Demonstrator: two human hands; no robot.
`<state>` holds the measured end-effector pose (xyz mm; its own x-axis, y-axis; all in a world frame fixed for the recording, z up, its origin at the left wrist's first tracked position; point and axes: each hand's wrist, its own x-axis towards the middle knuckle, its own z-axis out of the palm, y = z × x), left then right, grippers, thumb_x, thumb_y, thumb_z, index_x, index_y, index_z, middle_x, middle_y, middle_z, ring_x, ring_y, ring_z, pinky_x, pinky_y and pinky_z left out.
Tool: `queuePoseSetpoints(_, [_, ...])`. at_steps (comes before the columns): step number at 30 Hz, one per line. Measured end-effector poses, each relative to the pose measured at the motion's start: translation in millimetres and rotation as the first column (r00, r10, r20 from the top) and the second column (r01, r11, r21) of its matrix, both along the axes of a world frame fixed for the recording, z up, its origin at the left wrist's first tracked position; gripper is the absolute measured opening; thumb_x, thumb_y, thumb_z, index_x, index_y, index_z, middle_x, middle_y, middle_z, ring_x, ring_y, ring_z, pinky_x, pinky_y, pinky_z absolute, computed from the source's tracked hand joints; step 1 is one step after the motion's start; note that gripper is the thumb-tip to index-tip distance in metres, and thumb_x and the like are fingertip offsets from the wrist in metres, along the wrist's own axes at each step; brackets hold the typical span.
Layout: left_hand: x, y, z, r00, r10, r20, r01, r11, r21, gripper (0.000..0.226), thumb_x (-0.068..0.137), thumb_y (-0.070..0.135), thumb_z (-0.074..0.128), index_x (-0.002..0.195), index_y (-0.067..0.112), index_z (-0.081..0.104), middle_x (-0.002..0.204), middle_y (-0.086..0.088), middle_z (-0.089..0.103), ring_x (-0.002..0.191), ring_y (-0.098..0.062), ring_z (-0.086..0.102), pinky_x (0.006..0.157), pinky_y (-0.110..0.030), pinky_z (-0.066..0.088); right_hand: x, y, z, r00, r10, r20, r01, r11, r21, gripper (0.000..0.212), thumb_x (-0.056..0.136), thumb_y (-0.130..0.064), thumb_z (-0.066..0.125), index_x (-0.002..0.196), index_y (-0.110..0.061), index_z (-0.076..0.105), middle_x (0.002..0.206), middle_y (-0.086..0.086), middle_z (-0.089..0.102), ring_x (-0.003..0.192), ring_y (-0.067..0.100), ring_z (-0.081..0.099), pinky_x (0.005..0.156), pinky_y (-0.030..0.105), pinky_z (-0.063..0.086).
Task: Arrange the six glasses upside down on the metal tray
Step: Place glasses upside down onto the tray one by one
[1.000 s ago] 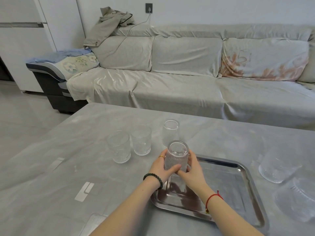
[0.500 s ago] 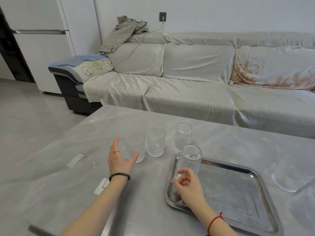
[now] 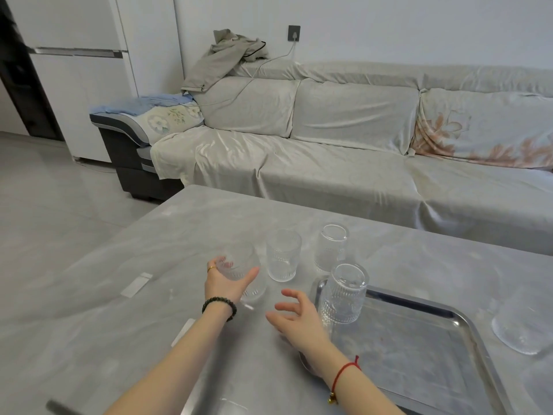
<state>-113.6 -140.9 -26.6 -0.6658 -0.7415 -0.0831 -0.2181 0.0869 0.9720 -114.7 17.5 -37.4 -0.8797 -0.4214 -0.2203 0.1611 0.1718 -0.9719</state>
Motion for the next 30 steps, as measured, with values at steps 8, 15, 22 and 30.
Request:
queuePoseSetpoints(8, [47.0, 54.9, 6.2, 0.956, -0.191, -0.222, 0.29, 0.732, 0.617, 0.029, 0.082, 0.039, 0.056, 0.083, 0.012, 0.064, 0.065, 0.0, 0.075, 0.06, -0.015, 0.07, 0.049, -0.021, 0.056, 26.9, 4.3, -0.7, 0.99, -0.094, 0.109, 0.119, 0.96, -0.252, 0.081, 0.054, -0.039, 0.084, 0.121, -0.023, 0.041, 0.121, 0.007, 0.059, 0.103, 0.021, 0.063, 0.088, 0.041, 0.053])
queuePoseSetpoints(15, [54.7, 109.5, 7.2, 0.846, -0.526, -0.084, 0.475, 0.673, 0.567, 0.047, 0.081, 0.057, 0.042, 0.082, 0.013, 0.057, 0.08, -0.009, 0.069, 0.077, -0.019, 0.066, 0.063, -0.026, 0.055, 35.5, 81.2, 18.0, 0.945, -0.282, -0.166, 0.259, 0.955, -0.147, 0.049, 0.057, -0.013, 0.085, 0.095, -0.019, 0.054, 0.096, 0.001, 0.066, 0.088, 0.009, 0.064, 0.073, 0.02, 0.051])
queuePoseSetpoints(22, [45.8, 162.3, 7.1, 0.803, -0.592, 0.071, 0.579, 0.803, 0.145, 0.045, 0.085, 0.032, 0.056, 0.123, 0.011, 0.044, 0.113, -0.002, 0.052, 0.091, -0.014, 0.056, 0.074, -0.021, 0.05, 24.7, 163.5, 36.2, 0.922, -0.213, -0.324, 0.258, 0.961, 0.102, 0.057, 0.052, -0.022, 0.087, 0.098, -0.029, 0.053, 0.1, -0.009, 0.061, 0.092, 0.005, 0.058, 0.069, 0.013, 0.048])
queuePoseSetpoints(30, [27.2, 221.5, 19.6, 0.675, -0.719, 0.163, 0.737, 0.648, -0.19, 0.062, 0.086, 0.028, 0.053, 0.139, 0.017, 0.023, 0.147, 0.0, 0.033, 0.136, -0.013, 0.029, 0.109, -0.024, 0.024, -7.5, 188.8, 38.9, 0.855, -0.301, -0.422, 0.408, 0.893, 0.189, 0.064, 0.052, -0.018, 0.084, 0.105, -0.021, 0.049, 0.108, 0.001, 0.056, 0.099, 0.015, 0.053, 0.082, 0.023, 0.038])
